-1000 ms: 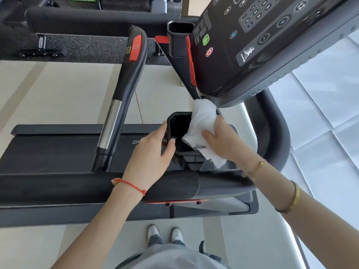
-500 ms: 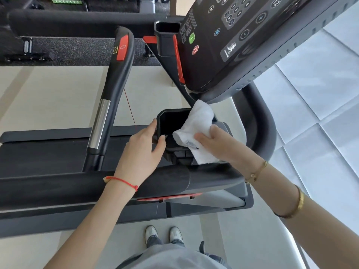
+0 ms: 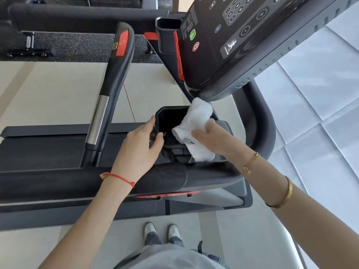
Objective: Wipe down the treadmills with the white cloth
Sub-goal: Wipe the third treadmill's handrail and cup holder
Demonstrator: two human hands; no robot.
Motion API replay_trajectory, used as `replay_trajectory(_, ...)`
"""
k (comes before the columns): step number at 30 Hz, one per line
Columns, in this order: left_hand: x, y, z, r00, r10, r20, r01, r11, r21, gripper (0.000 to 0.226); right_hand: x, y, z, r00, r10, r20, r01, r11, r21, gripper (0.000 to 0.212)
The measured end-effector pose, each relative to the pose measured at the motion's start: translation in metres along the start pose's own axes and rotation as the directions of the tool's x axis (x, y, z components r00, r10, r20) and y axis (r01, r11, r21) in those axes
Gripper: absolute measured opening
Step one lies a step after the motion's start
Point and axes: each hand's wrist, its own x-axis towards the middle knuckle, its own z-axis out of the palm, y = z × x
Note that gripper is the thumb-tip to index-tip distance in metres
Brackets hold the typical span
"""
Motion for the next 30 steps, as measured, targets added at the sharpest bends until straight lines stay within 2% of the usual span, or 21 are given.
replay_trajectory(2,0.0,0.0,0.0,1.0,-0.004,-0.005,0.004,1.0,-0.001,0.054,0.011,-0.005,-0.003,0.997,-0.059,-0.052,0.056,0.997,-0.061,0.02)
replay_trajectory(5,-0.001,0.0,0.001,1.0,-0.008,-0.003,0.008,1.0,0.0,0.056,0.02,-0.008,-0.002,0.986,-0.145,-0.085,0.12,0.962,-0.246,0.027)
replay_trajectory(8,-0.001,-0.001,0.0,1.0,-0.015,-0.005,0.015,1.0,0.001,0.056,0.017,-0.001,0.004,0.968,-0.195,-0.154,0.17,0.972,-0.164,0.036)
replay_trajectory(10,-0.002,-0.001,0.0,1.0,-0.015,-0.004,0.015,1.0,-0.01,0.056,0.007,0.004,0.005,0.945,-0.248,-0.213,0.224,0.966,-0.129,0.035)
replay_trajectory(13,-0.004,0.0,-0.003,1.0,-0.007,-0.001,0.007,1.0,0.004,0.055,-0.013,0.011,0.001,0.909,-0.353,-0.224,0.334,0.935,-0.117,0.04)
replay_trajectory(16,-0.008,0.003,-0.007,1.0,0.013,-0.014,-0.013,0.999,0.045,0.05,-0.036,0.017,-0.011,0.893,-0.424,-0.151,0.412,0.905,-0.106,0.042)
replay_trajectory(20,-0.023,0.004,-0.016,0.999,0.051,-0.011,-0.051,0.998,0.045,0.041,-0.055,0.016,-0.025,0.831,-0.528,0.173,0.552,0.822,-0.141,0.047)
replay_trajectory(22,-0.033,0.001,-0.02,0.999,0.032,-0.022,-0.031,0.998,0.051,0.039,-0.053,0.01,-0.026,0.799,-0.541,0.261,0.589,0.791,-0.164,0.045)
replay_trajectory(26,-0.049,-0.002,-0.026,0.996,0.033,-0.084,-0.026,0.996,0.088,0.023,-0.035,-0.014,-0.011,0.767,-0.553,0.326,0.628,0.751,-0.204,0.026)
replay_trajectory(30,-0.063,-0.005,-0.033,0.99,0.026,-0.138,-0.011,0.994,0.111,0.028,-0.035,-0.011,-0.002,0.748,-0.609,0.266,0.654,0.744,-0.135,0.015)
